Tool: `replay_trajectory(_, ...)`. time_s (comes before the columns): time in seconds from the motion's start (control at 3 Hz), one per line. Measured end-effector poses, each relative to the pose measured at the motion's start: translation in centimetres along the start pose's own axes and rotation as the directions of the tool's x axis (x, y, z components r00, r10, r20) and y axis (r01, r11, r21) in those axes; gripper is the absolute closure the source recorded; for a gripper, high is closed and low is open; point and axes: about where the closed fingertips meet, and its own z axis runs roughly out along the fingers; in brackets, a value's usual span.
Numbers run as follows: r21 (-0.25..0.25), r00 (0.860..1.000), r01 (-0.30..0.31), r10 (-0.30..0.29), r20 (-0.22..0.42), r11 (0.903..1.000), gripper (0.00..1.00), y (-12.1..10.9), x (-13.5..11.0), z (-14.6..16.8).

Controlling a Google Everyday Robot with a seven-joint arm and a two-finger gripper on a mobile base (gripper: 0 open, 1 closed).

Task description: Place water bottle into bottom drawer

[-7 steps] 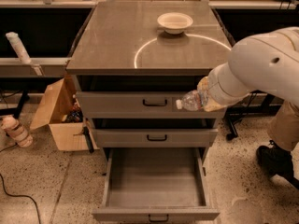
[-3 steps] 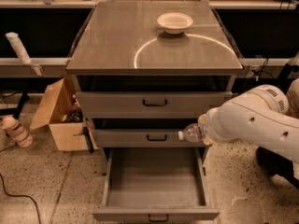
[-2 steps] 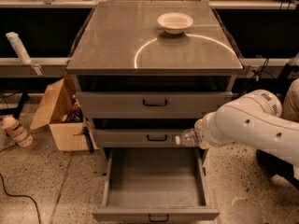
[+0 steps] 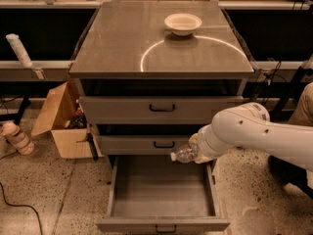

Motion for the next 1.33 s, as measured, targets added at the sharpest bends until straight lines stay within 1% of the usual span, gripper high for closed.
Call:
replay_trajectory(0.67, -0.02, 1.0, -0.014, 0.014, -0.002, 0.9997, 1.0, 0.2, 0.1, 0.3)
replay_trajectory(1.0, -0.046, 0.997, -0.028, 0.031, 0.067, 0.9986, 1.0, 0.3, -0.3, 2.2)
replay_trajectory(1.33, -0.091, 0.985, -0.021, 0.036, 0.167, 0.9956, 1.0, 0.8, -1.2, 5.0)
